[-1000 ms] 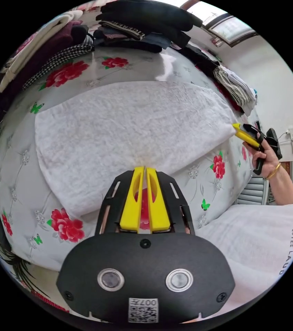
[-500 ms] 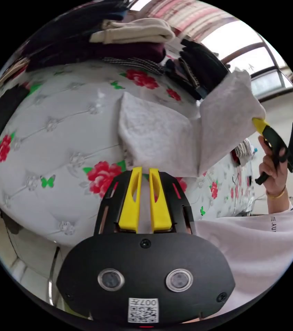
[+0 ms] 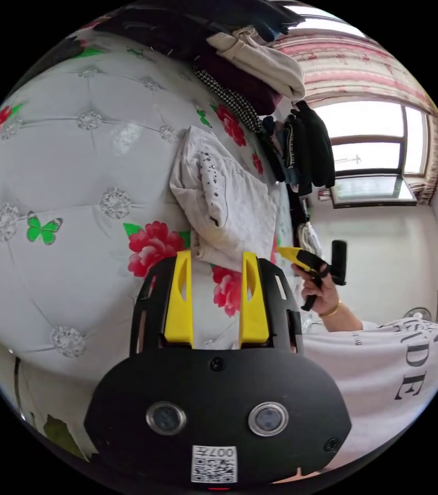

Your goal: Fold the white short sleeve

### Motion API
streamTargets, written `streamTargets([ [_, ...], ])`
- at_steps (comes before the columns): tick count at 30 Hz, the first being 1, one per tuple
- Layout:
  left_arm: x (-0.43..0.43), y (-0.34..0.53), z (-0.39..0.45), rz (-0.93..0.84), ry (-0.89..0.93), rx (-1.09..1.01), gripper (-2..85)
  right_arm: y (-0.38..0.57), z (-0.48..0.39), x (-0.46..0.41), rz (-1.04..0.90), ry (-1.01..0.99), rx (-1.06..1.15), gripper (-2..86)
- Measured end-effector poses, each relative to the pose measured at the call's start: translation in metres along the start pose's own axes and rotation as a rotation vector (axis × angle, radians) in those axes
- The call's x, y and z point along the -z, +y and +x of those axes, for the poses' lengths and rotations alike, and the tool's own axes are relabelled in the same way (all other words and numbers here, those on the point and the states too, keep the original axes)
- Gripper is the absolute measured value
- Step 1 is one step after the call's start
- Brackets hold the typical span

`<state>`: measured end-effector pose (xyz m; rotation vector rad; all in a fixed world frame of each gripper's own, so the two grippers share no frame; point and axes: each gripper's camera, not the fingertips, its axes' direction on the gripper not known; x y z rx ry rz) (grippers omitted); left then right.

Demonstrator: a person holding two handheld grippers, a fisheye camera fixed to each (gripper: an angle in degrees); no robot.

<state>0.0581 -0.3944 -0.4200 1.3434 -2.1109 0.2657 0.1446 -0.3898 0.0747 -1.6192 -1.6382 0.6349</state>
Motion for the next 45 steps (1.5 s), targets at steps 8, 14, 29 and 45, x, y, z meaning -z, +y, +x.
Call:
streamTargets([
  [8,-0.018,-0.029,-0.011,-0.066,0.082,0.007,12.5,0.021,0.099,-0.002,0.05,-0.202,-0.29,5.6],
  [14,-0.022,-0.049,-0.004,-0.104,0.081,0.051,7.6,0.0,0.108,0.001,0.032,-0.317,-0.302,2.2],
  [29,-0.148,-0.085,0.291,-0.295,0.236,-0.584,7.0,0.103,0.142,0.353,0.634,-0.313,-0.087,0.3],
  [45,-0.384,0.031,0.414,-0.48,-0.345,-1.023,7.4,0.166,0.27,0.409,0.823,0.154,-0.396,-0.2],
])
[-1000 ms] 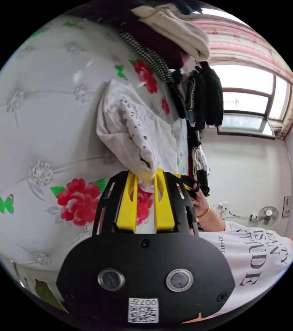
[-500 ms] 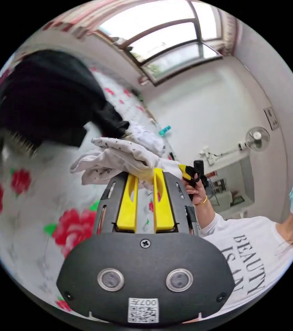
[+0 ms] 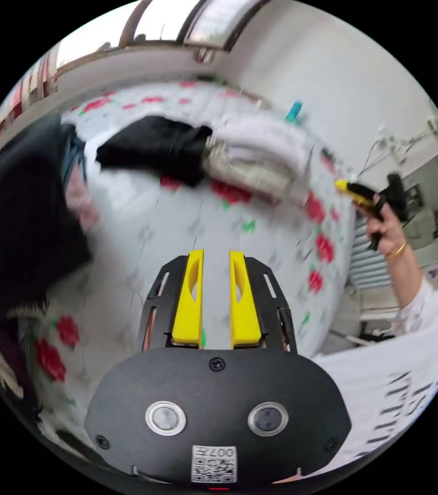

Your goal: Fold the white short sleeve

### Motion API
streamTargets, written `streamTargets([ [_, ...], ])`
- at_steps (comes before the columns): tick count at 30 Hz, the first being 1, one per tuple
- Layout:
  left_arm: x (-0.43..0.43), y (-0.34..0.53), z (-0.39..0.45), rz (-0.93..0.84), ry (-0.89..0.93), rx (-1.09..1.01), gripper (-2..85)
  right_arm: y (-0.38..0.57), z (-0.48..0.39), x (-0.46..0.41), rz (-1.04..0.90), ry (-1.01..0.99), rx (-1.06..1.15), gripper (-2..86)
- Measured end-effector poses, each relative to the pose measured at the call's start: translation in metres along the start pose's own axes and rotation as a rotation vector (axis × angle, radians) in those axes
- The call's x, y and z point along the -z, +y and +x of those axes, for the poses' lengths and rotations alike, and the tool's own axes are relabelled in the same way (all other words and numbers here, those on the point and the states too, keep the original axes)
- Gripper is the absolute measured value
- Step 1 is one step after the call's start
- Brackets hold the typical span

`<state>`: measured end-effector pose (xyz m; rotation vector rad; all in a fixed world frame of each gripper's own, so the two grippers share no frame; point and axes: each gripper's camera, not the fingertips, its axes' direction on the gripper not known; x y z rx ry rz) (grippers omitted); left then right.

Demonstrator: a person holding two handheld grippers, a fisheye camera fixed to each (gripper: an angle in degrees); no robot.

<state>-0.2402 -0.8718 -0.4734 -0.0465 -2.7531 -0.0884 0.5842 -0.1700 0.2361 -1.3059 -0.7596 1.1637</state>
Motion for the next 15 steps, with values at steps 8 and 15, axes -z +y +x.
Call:
streamTargets([
  [8,-0.051,0.251,0.003,-0.511,-0.377,0.295,-0.1,0.235,-0.117,-0.256,-0.729,0.196,0.482,-0.3],
  [15,-0.017,0.339,-0.003,-0.344,-0.337,0.429,-0.9,0.374,-0.229,-0.357,-0.92,0.382,0.959,-0.2],
])
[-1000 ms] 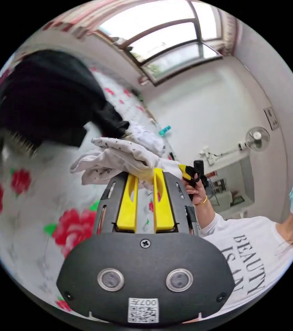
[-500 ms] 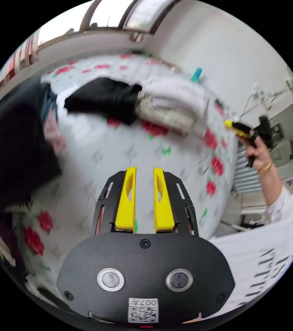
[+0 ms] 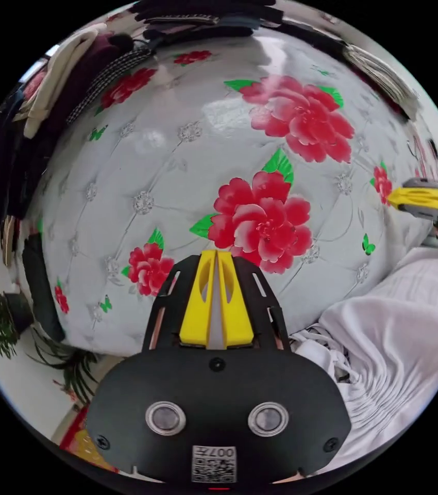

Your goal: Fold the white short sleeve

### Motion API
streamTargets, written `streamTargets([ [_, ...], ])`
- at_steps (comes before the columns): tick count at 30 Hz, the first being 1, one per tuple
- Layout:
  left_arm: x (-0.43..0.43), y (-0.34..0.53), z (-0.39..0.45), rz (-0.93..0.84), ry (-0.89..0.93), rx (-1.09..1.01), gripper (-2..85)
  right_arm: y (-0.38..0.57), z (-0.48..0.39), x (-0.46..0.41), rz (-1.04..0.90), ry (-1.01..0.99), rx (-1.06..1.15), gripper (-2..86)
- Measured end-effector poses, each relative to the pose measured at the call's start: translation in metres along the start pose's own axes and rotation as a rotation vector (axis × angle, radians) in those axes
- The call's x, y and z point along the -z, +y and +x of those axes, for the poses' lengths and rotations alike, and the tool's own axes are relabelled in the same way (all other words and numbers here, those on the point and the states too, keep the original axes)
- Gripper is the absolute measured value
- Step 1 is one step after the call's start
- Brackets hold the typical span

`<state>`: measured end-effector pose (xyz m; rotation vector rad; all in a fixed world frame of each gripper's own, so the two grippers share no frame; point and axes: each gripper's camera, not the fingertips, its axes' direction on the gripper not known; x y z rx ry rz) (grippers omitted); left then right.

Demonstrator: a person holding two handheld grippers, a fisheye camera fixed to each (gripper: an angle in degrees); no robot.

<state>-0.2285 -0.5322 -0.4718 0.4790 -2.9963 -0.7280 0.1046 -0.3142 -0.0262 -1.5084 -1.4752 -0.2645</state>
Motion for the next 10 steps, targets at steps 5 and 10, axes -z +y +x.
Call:
streamTargets([
  [5,0.005,0.008,0.02,0.051,-0.129,-0.352,-0.9,-0.047,-0.04,-0.041,-0.153,0.127,-0.033,-0.2],
  [10,0.015,0.01,-0.034,0.141,0.157,-0.253,-0.9,-0.067,-0.062,-0.066,-0.18,0.198,-0.092,-0.3],
])
